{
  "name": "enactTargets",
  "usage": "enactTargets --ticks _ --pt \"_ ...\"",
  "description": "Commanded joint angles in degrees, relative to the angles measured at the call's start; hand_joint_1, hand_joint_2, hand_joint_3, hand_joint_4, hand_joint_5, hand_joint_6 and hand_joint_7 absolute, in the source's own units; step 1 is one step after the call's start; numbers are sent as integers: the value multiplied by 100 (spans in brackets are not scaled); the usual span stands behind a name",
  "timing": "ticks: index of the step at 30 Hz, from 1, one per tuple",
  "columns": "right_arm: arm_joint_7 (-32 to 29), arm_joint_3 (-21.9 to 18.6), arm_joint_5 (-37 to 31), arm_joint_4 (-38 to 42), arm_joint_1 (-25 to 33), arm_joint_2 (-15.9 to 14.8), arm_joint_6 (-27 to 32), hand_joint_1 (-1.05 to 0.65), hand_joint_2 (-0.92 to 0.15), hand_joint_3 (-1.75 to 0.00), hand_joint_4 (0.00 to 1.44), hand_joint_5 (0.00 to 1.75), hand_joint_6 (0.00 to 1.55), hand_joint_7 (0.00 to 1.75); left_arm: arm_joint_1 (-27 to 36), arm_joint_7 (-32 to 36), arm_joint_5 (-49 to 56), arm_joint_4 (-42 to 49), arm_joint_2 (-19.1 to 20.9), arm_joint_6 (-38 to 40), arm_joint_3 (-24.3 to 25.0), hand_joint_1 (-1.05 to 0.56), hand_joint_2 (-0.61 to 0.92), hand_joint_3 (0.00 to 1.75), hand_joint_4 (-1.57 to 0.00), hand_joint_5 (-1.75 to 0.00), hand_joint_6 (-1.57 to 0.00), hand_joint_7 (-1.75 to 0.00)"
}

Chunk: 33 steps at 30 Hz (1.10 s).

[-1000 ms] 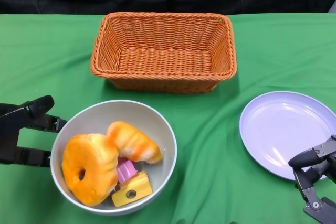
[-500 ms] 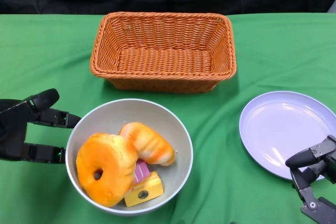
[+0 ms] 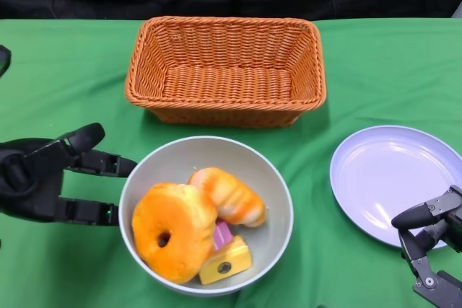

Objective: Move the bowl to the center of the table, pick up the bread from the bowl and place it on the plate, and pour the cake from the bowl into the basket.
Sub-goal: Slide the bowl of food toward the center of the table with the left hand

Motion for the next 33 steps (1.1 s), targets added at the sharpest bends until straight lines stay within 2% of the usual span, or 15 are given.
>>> enactTargets --ticks 1,11,19,23,33 --pt "-65 -46 18 -55 47 -16 -2 -10 -67 -72 71 157 70 122 -37 48 -99 -85 -19 40 30 -75 92 72 -11 -6 0 0" --pt "-73 -59 2 -27 50 -34 -53 -9 -66 -74 71 157 70 121 -30 62 -247 -299 -238 34 -21 -74 92 74 -10 -6 0 0" --pt "-83 -48 16 -43 50 -17 -30 -9 -65 -74 71 158 71 121 -19 105 -319 -443 -340 47 6 -75 92 67 -15 -10 0 0" --pt "-93 -49 27 -20 41 -26 -78 -9 -66 -75 71 157 71 121 -27 107 -297 -442 -318 -24 8 -76 92 66 -17 -11 0 0" --pt "-97 -64 47 -3 21 -29 -51 -8 -65 -76 71 157 71 121 -49 199 -218 -283 -175 -134 35 -74 92 76 -11 -10 0 0"
